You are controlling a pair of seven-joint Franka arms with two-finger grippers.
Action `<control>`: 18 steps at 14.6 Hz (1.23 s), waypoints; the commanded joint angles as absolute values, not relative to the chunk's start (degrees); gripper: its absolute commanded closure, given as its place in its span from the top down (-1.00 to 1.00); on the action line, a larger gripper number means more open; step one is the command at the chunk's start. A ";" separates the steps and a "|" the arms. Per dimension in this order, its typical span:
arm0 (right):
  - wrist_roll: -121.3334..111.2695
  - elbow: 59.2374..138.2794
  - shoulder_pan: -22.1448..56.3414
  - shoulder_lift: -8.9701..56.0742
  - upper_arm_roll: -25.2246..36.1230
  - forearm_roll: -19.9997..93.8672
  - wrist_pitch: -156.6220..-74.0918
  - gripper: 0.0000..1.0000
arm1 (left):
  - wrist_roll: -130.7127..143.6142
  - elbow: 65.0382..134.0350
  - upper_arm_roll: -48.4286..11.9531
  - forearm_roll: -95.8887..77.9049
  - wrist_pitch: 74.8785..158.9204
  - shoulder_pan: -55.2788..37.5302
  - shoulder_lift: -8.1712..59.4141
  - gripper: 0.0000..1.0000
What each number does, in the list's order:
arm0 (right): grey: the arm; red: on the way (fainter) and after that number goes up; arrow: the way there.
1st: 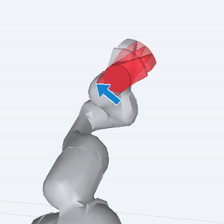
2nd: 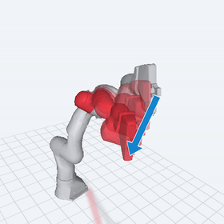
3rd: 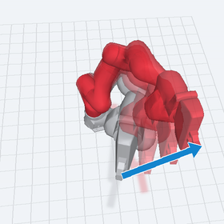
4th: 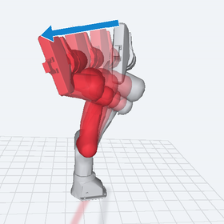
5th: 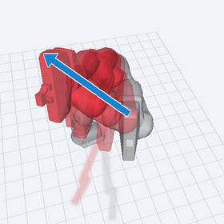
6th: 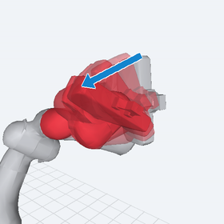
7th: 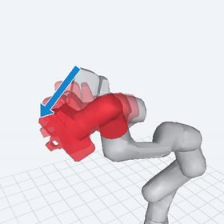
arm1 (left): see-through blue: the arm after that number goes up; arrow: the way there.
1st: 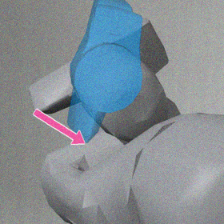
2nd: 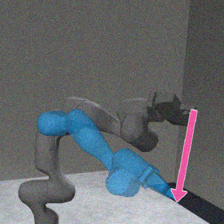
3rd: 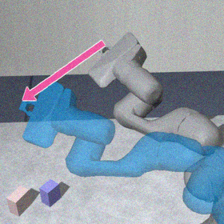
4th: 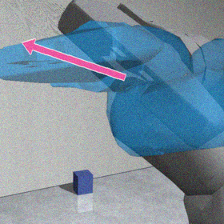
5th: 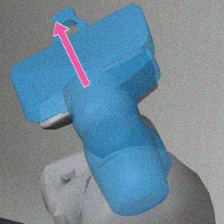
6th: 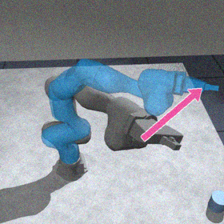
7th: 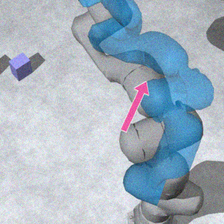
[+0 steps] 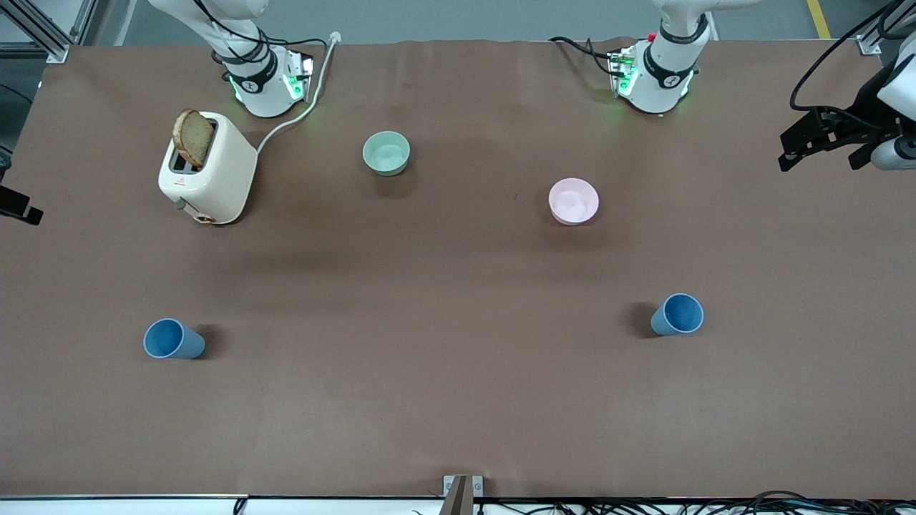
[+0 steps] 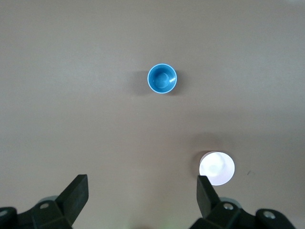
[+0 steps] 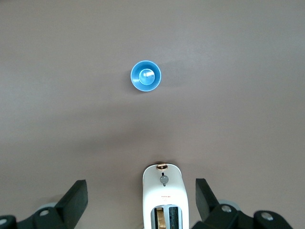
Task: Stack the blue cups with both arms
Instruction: 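Reach the left gripper down to the blue cup beside it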
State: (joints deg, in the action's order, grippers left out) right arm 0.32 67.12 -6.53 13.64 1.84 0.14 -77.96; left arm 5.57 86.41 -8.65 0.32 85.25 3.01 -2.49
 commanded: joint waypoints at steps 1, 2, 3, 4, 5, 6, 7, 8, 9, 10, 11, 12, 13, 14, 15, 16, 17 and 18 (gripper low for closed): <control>1.32 66.97 -6.77 13.18 1.49 -0.18 -77.43 1.00 | 5.10 85.34 -8.79 0.79 84.29 3.16 -2.02 1.00; 1.32 66.97 -6.77 13.10 1.49 -0.18 -77.43 1.00 | 5.10 85.34 -8.79 0.79 84.37 3.16 -2.02 1.00; 1.32 66.97 -6.77 13.18 1.49 -0.18 -77.43 1.00 | 5.10 85.34 -8.79 0.70 84.55 3.16 -1.59 1.00; 1.32 66.97 -6.77 13.10 1.49 -0.18 -77.43 1.00 | 5.01 84.91 -8.70 0.62 84.81 3.51 -0.19 1.00; 1.32 66.97 -6.85 13.10 1.49 -0.18 -77.43 1.00 | 4.92 83.86 -8.70 0.62 84.99 3.69 1.39 1.00; 1.32 66.97 -6.94 13.10 1.58 -0.09 -77.34 1.00 | 4.92 82.98 -8.61 0.62 85.69 3.69 3.49 1.00; 1.32 66.97 -7.12 13.10 1.50 -0.09 -77.34 1.00 | 4.92 82.79 -8.61 0.70 87.96 3.69 5.08 1.00; 1.32 66.97 -7.12 13.10 1.49 -0.09 -77.43 1.00 | 4.92 82.97 -8.61 0.88 91.63 3.69 6.32 1.00; 1.32 66.97 -7.12 13.10 1.49 -0.09 -77.43 1.00 | 4.92 83.32 -8.53 0.97 94.89 3.78 8.16 1.00; 1.32 66.97 -7.12 13.10 1.49 -0.09 -77.43 1.00 | 5.18 83.41 -8.44 0.88 97.27 3.78 10.96 1.00; 1.32 66.97 -7.12 13.10 1.41 -0.17 -77.43 1.00 | 6.14 83.41 -8.26 0.97 99.82 3.78 13.25 1.00; 1.32 67.06 -7.12 13.10 1.49 -0.09 -77.43 1.00 | 6.41 83.76 -8.09 1.14 102.45 3.69 15.36 1.00; 1.32 67.06 -7.12 13.10 1.49 -0.09 -77.43 1.00 | 6.50 84.19 -8.09 2.71 105.18 3.69 17.73 1.00; 1.32 66.97 -7.12 13.10 1.49 -0.09 -77.43 1.00 | 6.50 84.63 -8.09 4.29 107.55 3.69 20.10 1.00; 1.32 66.97 -7.12 13.10 1.41 -0.09 -77.43 1.00 | 6.85 85.33 -8.17 4.74 109.67 3.69 22.65 1.00; 1.32 67.06 -7.12 13.10 1.32 0.00 -77.43 1.00 | 7.29 86.12 -8.17 4.75 111.60 3.78 24.68 1.00; 1.32 67.06 -6.95 13.18 1.23 0.17 -77.52 1.00 | 7.99 87.00 -8.26 4.49 113.27 3.78 26.18 1.00; 1.32 67.32 -6.77 13.18 1.14 0.18 -77.61 1.00 | 8.52 87.97 -8.26 4.31 113.73 3.87 27.58 1.00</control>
State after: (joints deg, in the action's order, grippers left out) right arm 0.47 67.01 -6.65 13.64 1.79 0.17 -77.92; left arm 7.03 86.93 -8.01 3.47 112.18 3.74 25.55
